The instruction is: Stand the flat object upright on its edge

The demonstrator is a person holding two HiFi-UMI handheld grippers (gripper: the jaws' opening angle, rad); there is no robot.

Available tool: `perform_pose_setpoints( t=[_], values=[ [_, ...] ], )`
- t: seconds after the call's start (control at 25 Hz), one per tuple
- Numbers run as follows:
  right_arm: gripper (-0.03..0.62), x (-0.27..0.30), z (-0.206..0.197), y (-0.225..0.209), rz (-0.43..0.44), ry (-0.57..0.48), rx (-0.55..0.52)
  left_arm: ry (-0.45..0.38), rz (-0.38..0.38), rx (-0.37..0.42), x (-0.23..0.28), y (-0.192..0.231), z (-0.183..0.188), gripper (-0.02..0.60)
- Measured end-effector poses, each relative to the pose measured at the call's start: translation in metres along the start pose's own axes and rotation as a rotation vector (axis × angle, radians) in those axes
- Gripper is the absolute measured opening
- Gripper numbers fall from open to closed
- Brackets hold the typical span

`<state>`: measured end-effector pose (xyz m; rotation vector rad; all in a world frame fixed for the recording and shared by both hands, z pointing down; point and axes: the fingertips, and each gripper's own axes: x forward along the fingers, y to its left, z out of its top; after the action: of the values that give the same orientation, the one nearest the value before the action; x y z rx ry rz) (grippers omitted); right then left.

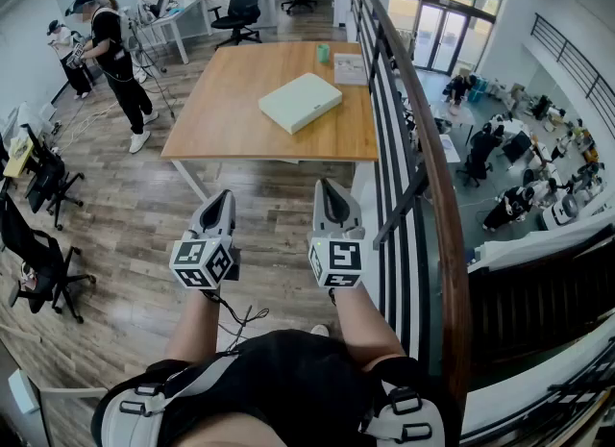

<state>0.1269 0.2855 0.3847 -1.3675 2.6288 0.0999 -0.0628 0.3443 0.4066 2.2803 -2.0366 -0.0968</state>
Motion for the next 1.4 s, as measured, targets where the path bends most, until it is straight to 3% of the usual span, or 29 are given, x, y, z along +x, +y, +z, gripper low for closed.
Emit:
perform_pose_setpoints(
  t=[0.68, 1.04, 1.4],
  values=[
    [0.005, -0.003, -0.019, -0.005, -0.005, 0.065, 0.008, 0.024, 0.022, 0.026, 0.003, -0.001, -0.009, 0.005],
    [0.005, -0.008, -0.014, -0.036, -0.014, 0.048, 0.018, 0.034, 0.024, 0.059, 0.024, -0.025, -0.011, 0.005],
    [0.005, -0.006, -0.026, -0.059, 0.031, 0.071, 0.020, 0.029, 0.041, 0.055, 0.043, -0.048, -0.020, 0.005]
  ],
)
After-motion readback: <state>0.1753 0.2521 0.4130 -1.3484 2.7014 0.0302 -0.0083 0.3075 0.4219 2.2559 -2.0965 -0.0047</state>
